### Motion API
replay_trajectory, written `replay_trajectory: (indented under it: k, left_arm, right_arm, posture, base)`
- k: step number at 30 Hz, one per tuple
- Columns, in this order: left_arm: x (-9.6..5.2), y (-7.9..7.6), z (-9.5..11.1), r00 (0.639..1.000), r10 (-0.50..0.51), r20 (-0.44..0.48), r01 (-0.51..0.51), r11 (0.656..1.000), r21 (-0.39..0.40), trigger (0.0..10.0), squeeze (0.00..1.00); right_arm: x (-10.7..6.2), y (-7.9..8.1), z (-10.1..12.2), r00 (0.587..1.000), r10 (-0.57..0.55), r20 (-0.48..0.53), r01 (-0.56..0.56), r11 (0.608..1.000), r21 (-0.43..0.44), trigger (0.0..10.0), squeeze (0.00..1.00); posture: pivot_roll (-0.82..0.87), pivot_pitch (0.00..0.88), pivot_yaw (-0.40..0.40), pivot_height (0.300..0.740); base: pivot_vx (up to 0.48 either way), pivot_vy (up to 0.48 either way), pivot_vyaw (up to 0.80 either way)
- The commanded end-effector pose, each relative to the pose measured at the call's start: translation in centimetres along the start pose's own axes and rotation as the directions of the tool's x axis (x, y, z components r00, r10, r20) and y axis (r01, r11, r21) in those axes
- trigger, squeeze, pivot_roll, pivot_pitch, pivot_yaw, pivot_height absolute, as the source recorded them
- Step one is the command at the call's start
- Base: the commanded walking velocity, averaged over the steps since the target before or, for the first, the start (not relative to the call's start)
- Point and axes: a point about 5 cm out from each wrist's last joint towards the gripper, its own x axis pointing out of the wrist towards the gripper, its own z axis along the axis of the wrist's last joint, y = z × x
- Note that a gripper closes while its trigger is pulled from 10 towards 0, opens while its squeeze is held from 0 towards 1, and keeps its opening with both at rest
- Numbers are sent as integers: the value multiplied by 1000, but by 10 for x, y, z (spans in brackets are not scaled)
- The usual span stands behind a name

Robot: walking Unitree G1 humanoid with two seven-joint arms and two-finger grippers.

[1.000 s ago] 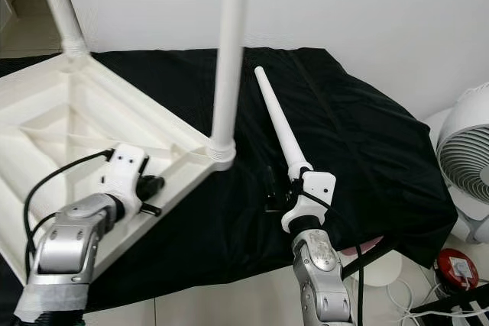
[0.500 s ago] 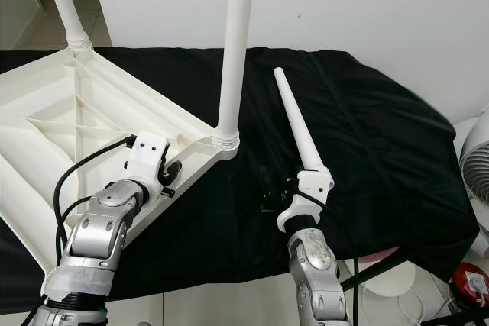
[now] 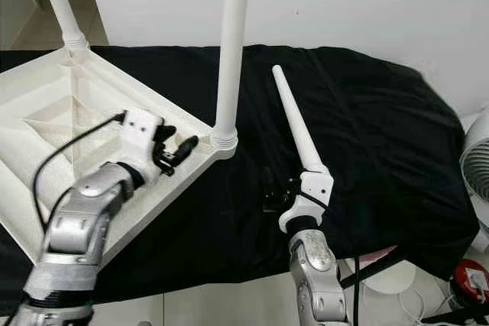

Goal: Building children table

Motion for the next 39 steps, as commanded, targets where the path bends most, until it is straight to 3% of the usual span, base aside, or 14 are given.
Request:
replay_trajectory:
  k: [1, 5, 6, 11, 12, 13, 16, 19, 21, 26, 34, 39]
  left_arm:
    - [-5, -3, -1, 996, -86, 10, 86, 996, -10, 10000, 0]
    - [-16, -5, -3, 984, -178, -16, 179, 984, 14, 10000, 0]
    - [-20, -2, -8, 981, -186, -52, 186, 982, 4, 10000, 1000]
    - [-29, 6, -24, 972, -172, -163, 184, 981, 60, 10000, 1000]
    - [-35, 7, -32, 957, -191, -218, 211, 975, 72, 10000, 0]
    - [-35, 7, -32, 957, -191, -218, 211, 975, 72, 10000, 0]
    - [-57, -1, -43, 892, -328, -312, 357, 933, 37, 10000, 0]
    - [-61, -2, -45, 876, -350, -332, 377, 926, 19, 10000, 0]
    - [-70, -3, -49, 843, -391, -369, 416, 909, -13, 10000, 0]
    - [-76, -4, -50, 825, -418, -380, 442, 897, -28, 10000, 0]
    - [-78, 1, -48, 833, -400, -382, 427, 904, -14, 10000, 0]
    - [-72, 17, -40, 892, -299, -340, 325, 945, 23, 10000, 0]
  right_arm:
    - [-2, -1, -7, 1000, -4, -25, 4, 1000, -6, 10000, 0]
    - [-1, -1, -7, 1000, 6, -27, -6, 1000, -9, 10000, 0]
    - [0, -1, -7, 1000, 11, -27, -11, 1000, -10, 10000, 0]
    - [2, -1, -7, 999, 16, -28, -17, 1000, -13, 10000, 0]
    - [2, -1, -7, 999, 19, -29, -19, 1000, -14, 10000, 0]
    - [2, -1, -7, 999, 19, -29, -19, 1000, -14, 10000, 0]
    - [2, -1, -8, 999, 26, -33, -26, 1000, -16, 10000, 0]
    - [1, 0, -8, 999, 27, -34, -28, 999, -16, 10000, 0]
    - [2, 0, -9, 999, 31, -36, -32, 999, -17, 10000, 0]
    - [2, -1, -9, 999, 33, -36, -34, 999, -20, 10000, 0]
    - [3, -1, -10, 998, 39, -38, -40, 999, -21, 10000, 0]
    - [4, -1, -11, 998, 43, -40, -44, 999, -22, 10000, 0]
  posture:
    - [49, 90, -52, 740]
    - [56, 85, -58, 740]
    - [58, 84, -60, 740]
    - [59, 80, -61, 740]
    - [61, 76, -64, 740]
    - [61, 76, -64, 740]
    - [64, 66, -69, 740]
    - [64, 66, -69, 740]
    - [65, 62, -72, 740]
    - [65, 62, -72, 740]
    - [69, 49, -74, 740]
    - [73, 47, -77, 740]
  base:
    - [0, 0, 0]
    - [0, 0, 0]
    - [0, 0, 0]
    - [0, 0, 0]
    - [0, 0, 0]
    - [0, 0, 0]
    - [0, 0, 0]
    - [0, 0, 0]
    - [0, 0, 0]
    - [0, 0, 0]
    - [0, 0, 0]
    - [0, 0, 0]
